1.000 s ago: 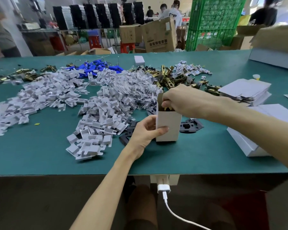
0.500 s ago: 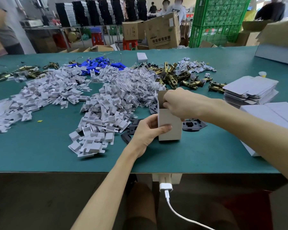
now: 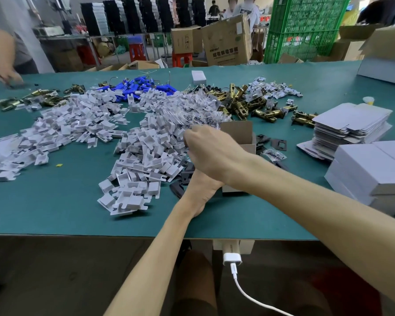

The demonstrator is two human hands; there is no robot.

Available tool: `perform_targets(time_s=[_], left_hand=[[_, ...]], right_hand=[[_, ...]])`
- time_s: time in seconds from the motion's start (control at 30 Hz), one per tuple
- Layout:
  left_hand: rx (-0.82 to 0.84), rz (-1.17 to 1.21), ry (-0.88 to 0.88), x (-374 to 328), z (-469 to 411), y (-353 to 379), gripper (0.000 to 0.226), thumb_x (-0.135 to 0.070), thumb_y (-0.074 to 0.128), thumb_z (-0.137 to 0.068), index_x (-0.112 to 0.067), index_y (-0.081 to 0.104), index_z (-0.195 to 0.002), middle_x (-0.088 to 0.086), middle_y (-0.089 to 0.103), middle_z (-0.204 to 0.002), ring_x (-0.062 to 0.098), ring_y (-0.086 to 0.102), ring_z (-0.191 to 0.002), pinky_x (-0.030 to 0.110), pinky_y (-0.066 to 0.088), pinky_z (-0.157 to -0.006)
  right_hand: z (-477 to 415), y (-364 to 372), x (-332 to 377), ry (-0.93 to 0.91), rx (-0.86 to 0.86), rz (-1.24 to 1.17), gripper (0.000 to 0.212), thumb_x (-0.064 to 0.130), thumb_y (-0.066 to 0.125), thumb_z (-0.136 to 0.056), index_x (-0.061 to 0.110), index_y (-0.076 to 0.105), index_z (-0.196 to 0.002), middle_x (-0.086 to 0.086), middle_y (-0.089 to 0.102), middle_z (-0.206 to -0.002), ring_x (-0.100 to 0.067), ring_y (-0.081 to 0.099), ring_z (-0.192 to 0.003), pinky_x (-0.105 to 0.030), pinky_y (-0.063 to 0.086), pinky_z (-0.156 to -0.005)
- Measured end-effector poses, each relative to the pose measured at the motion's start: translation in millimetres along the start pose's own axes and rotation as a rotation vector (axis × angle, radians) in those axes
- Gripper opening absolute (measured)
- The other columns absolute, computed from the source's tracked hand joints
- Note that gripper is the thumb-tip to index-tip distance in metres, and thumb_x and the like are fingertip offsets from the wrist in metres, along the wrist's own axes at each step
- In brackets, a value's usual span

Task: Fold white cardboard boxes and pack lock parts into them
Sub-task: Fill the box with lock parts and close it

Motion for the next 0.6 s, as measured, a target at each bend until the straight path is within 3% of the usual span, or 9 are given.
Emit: perform_targets(time_s=[0.1, 0.17, 0.23, 0.3, 0.37, 0.43, 0.6], left_hand=[[-0.013, -0.019, -0.090, 16.5, 1.6, -4.0, 0.023, -0.019, 0.064, -0.073, -0.027, 0.057, -0.094, -0.011, 0.061, -0.092, 0.009, 0.050, -0.088, 0.022, 0.045, -0.077], [0.012, -0.030, -0.110, 23.1, 1.5, -3.6, 0.021, -0.004, 0.064, -0.093, -0.021, 0.056, -0.103, -0.001, 0.057, -0.104, 0.017, 0.048, -0.101, 0.029, 0.044, -0.086], [0.056, 0.008, -0.103, 23.8, 1.3, -1.0, 0.020, 0.004, 0.051, -0.105, -0.010, 0.055, -0.119, 0.001, 0.061, -0.108, 0.018, 0.053, -0.105, 0.029, 0.046, -0.089], [0.098, 0.042, -0.050, 16.8, 0.7, 2.6, 0.030, 0.003, 0.057, -0.104, 0.002, 0.052, -0.133, -0.008, 0.071, -0.099, 0.008, 0.063, -0.094, 0.023, 0.050, -0.084], [0.107, 0.012, -0.007, 9.3, 0.9, 5.0, 0.040, -0.003, 0.066, -0.100, 0.003, 0.052, -0.137, -0.014, 0.075, -0.096, 0.002, 0.067, -0.089, 0.021, 0.052, -0.082], [0.101, -0.019, -0.012, 5.5, 2.1, 6.4, 0.040, -0.008, 0.071, -0.098, 0.001, 0.055, -0.134, -0.005, 0.075, -0.105, 0.006, 0.066, -0.092, 0.025, 0.052, -0.084], [0.063, -0.027, -0.020, 2.8, 3.9, 4.6, 0.037, -0.011, 0.072, -0.097, -0.002, 0.060, -0.131, 0.016, 0.073, -0.122, 0.017, 0.065, -0.101, 0.042, 0.053, -0.091]], right_hand=[[-13.9, 39.1, 7.3, 0.027, 0.164, 0.094, 0.028, -0.009, 0.053, -0.089, 0.009, 0.041, -0.071, -0.003, 0.047, -0.075, -0.026, 0.051, -0.068, -0.039, 0.039, -0.062], [-20.9, 64.9, 3.8, 0.081, 0.282, 0.043, 0.033, -0.004, 0.056, -0.091, 0.011, 0.034, -0.071, -0.002, 0.038, -0.075, -0.021, 0.041, -0.061, -0.035, 0.031, -0.055], [-25.4, 86.1, -0.1, 0.127, 0.341, -0.014, 0.030, 0.006, 0.061, -0.095, 0.010, 0.038, -0.078, -0.002, 0.037, -0.079, -0.025, 0.048, -0.072, -0.036, 0.034, -0.060], [-26.7, 97.5, -2.9, 0.150, 0.344, -0.039, 0.027, 0.013, 0.067, -0.095, 0.011, 0.041, -0.087, -0.004, 0.044, -0.085, -0.033, 0.057, -0.093, -0.038, 0.036, -0.068], [-26.7, 101.2, -5.2, 0.166, 0.339, -0.042, 0.030, 0.017, 0.072, -0.092, 0.014, 0.042, -0.094, -0.010, 0.057, -0.104, -0.035, 0.061, -0.105, -0.039, 0.036, -0.071], [-27.1, 103.0, -6.3, 0.170, 0.343, -0.042, 0.033, 0.018, 0.074, -0.090, 0.015, 0.042, -0.095, -0.013, 0.060, -0.116, -0.035, 0.061, -0.107, -0.039, 0.036, -0.072], [-26.3, 104.7, -8.8, 0.182, 0.327, -0.050, 0.020, 0.013, 0.069, -0.093, 0.012, 0.051, -0.101, -0.014, 0.061, -0.119, -0.036, 0.062, -0.108, -0.039, 0.036, -0.073]])
Point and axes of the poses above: each hand's wrist, its own z-axis away from the middle knuckle, its own y-axis out of the palm, x = y × z, the point moved 10 cm from there along -z, towards the middle knuckle
